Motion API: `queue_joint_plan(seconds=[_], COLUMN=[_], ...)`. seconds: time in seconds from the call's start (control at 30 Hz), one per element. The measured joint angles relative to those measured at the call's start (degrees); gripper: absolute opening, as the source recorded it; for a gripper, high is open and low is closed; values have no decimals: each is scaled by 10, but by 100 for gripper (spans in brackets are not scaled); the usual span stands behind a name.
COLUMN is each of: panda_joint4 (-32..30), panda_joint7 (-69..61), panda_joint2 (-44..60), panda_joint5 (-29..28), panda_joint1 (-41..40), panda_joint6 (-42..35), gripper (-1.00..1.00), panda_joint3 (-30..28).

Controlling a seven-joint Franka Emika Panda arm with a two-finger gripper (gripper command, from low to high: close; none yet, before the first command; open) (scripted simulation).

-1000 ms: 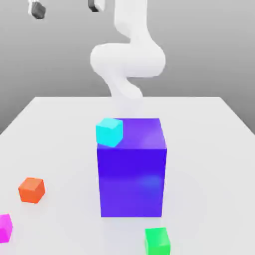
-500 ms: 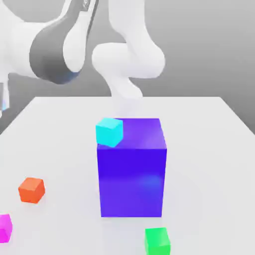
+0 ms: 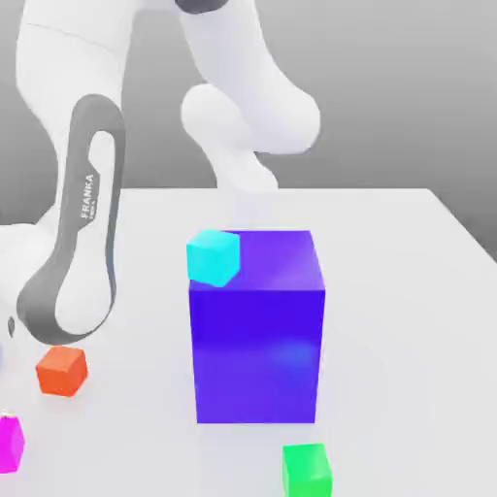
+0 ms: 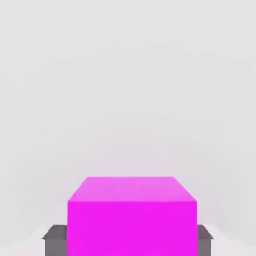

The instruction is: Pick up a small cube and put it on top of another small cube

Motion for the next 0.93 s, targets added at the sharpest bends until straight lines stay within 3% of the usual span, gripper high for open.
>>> queue_joint_plan(seconds=[0.23, 0.67, 0.83, 0.87, 0.93], panda_joint4=[-22, -118, -124, -124, -124], panda_joint7=[8, -191, -197, -193, -193], panda_joint2=[-80, -205, -137, -127, -127], panda_joint5=[-28, -127, -179, -184, -184], panda_joint1=[23, 190, 230, 233, 233], panda_joint6=[-58, -83, -12, -3, -3], gripper=[-100, -100, -100, 100, 100], panda_joint3=[-12, 174, 185, 182, 182])
